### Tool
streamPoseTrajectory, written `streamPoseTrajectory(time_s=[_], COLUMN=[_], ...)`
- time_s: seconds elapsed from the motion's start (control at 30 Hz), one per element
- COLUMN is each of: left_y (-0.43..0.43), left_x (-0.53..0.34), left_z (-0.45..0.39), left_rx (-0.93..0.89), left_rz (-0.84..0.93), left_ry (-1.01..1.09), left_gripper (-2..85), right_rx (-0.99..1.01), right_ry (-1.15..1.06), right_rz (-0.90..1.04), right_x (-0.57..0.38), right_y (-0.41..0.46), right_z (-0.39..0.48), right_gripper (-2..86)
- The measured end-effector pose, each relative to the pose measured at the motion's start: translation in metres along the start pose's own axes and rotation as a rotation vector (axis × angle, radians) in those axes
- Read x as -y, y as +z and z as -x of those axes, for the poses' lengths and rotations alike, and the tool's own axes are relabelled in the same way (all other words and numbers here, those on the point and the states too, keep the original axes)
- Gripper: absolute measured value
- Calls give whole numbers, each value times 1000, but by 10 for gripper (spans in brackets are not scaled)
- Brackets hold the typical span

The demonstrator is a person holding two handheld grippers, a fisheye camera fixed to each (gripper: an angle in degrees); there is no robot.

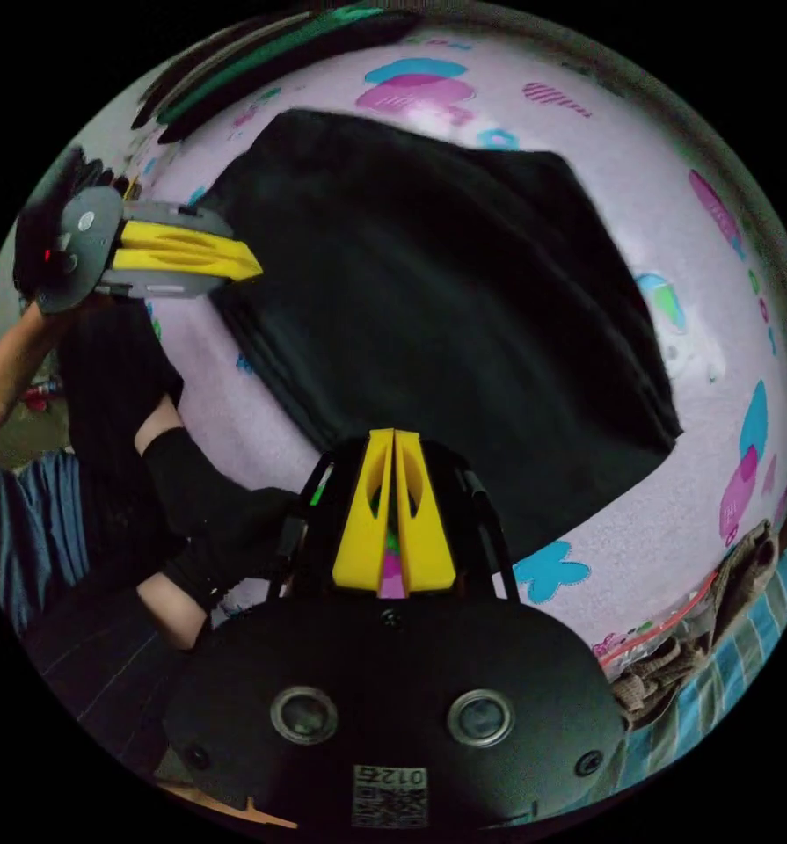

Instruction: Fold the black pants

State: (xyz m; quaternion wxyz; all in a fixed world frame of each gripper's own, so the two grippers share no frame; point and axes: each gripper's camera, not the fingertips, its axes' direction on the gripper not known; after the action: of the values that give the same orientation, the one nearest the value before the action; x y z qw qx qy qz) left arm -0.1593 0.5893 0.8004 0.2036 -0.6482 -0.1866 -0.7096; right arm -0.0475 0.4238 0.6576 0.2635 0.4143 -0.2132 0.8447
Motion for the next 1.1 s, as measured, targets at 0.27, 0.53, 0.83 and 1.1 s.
streamPoseTrajectory(time_s=[0.27, 0.53, 0.83, 1.1], left_y=[-14, 1, -8, -13], left_x=[65, 89, 90, 89], left_z=[27, 21, 27, 26], left_rx=[-43, -92, -108, -101], left_rz=[-100, 2, -11, -25], left_ry=[-131, -78, -72, -62], left_gripper=[5, 4, 4, 4], right_rx=[230, 416, 426, 320], right_ry=[287, 385, 289, 334], right_rz=[-391, -168, 16, -35], right_x=[31, 92, 126, 117], right_y=[-80, -71, -54, -42], right_z=[-124, -209, -235, -251], right_gripper=[59, 90, 15, -9])
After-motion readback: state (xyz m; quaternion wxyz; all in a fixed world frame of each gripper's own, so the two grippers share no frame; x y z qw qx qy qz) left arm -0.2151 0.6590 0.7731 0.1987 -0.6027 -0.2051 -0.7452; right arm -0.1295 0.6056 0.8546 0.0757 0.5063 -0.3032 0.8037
